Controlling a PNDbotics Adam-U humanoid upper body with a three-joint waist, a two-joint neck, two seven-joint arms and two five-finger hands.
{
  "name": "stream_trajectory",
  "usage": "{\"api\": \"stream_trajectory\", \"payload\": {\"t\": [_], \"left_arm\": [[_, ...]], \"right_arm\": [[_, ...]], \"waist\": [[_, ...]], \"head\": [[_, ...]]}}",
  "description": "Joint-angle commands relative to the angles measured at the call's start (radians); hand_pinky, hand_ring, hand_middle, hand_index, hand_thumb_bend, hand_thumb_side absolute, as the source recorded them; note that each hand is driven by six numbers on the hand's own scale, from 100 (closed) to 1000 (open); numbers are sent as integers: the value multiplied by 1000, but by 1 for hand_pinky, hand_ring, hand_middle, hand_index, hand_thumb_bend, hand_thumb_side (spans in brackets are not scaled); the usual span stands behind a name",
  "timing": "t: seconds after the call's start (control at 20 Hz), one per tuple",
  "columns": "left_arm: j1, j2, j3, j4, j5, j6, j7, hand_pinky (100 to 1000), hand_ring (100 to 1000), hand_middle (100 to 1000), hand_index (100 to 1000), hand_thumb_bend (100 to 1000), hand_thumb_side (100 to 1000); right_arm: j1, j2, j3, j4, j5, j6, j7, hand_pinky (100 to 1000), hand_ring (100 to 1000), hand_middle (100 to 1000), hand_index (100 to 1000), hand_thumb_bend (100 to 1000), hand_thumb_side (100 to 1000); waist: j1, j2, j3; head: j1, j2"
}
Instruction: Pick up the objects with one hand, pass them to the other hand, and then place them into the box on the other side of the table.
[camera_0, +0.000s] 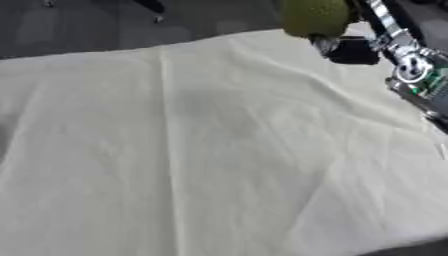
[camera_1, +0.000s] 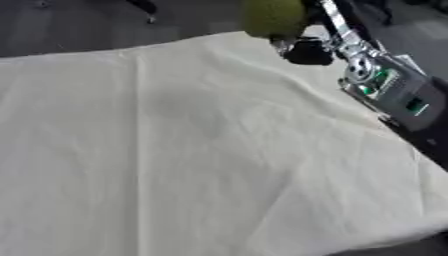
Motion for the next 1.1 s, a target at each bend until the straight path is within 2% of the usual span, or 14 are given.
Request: {"api": "stream_trajectory", "payload": {"t": [0.05,0.4,0.65,0.7,0.9,1.1], "left_arm": [[-67,20,-28,-16,-50,-4,-120,758,701,652,771,389,359],[-223,-78,-161,2,-169,31,-416,759,716,691,792,458,405],[-312,-173,-259,43,-223,80,-597,765,733,721,830,512,488],[-326,-190,-277,53,-233,93,-632,771,745,736,844,547,521],[-377,-269,-367,101,-257,150,-787,786,771,758,861,634,609],[-398,-310,-416,90,-256,199,-881,800,782,764,864,696,629]], "right_arm": [[-36,21,38,-13,76,-2,12,655,686,500,604,235,100],[-105,98,141,-13,145,12,11,622,689,506,611,221,100],[-143,129,190,-13,159,47,0,636,704,509,616,223,100],[-150,132,199,-13,161,50,1,637,705,510,617,225,100],[-185,144,230,-13,181,41,7,637,706,510,617,221,100],[-209,159,248,-13,199,15,-6,636,703,511,617,210,100]], "waist": [[15,-40,3],[17,-50,15],[15,-52,20],[15,-51,21],[15,-47,23],[16,-40,25]], "head": [[5,5],[1,13],[2,20],[1,20],[-2,25],[-1,14]]}}
